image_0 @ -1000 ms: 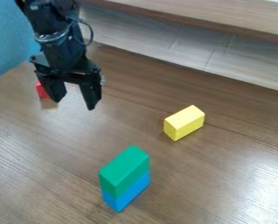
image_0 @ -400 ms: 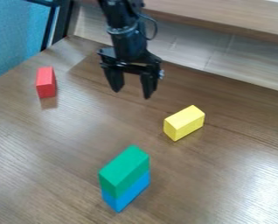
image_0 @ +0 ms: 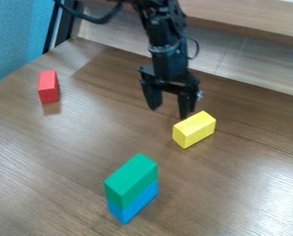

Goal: Move the yellow rectangle to the left side of the table

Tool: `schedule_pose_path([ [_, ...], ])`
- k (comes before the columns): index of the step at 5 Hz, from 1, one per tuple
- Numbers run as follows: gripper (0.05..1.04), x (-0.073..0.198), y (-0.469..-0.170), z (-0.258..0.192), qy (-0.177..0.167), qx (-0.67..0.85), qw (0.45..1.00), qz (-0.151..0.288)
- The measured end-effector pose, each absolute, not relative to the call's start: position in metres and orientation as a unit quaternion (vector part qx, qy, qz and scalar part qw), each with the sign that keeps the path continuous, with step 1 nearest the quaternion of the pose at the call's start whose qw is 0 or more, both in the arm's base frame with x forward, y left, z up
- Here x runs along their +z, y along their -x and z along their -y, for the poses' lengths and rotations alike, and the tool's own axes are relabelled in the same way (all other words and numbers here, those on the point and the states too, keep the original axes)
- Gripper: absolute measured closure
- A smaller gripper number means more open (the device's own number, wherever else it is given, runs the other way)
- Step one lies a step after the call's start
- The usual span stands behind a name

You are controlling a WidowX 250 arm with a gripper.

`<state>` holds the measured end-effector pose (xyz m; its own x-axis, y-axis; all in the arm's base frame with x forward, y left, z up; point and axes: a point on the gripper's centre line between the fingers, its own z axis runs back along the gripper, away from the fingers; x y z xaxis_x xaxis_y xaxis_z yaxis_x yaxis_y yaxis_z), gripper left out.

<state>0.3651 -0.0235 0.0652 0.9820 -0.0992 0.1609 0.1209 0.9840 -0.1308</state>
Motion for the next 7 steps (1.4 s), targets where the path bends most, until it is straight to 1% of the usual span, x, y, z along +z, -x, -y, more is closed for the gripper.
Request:
schedule_pose_path([
  [2, 0.083, 0.057, -0.369, 0.049, 0.065, -0.089, 0.991, 0.074],
  [3, 0.083, 0.057, -0.371, 0.052, 0.063, -0.089, 0.991, 0.079],
  [5, 0.083, 0.039, -0.371, 0.057, 0.042, -0.096, 0.993, 0.061],
  [6, 0.118, 0.037, -0.372, 0.058, 0.03, -0.094, 0.993, 0.062],
  [7, 0.393, 0.034, -0.371, 0.059, 0.029, -0.092, 0.993, 0.067],
])
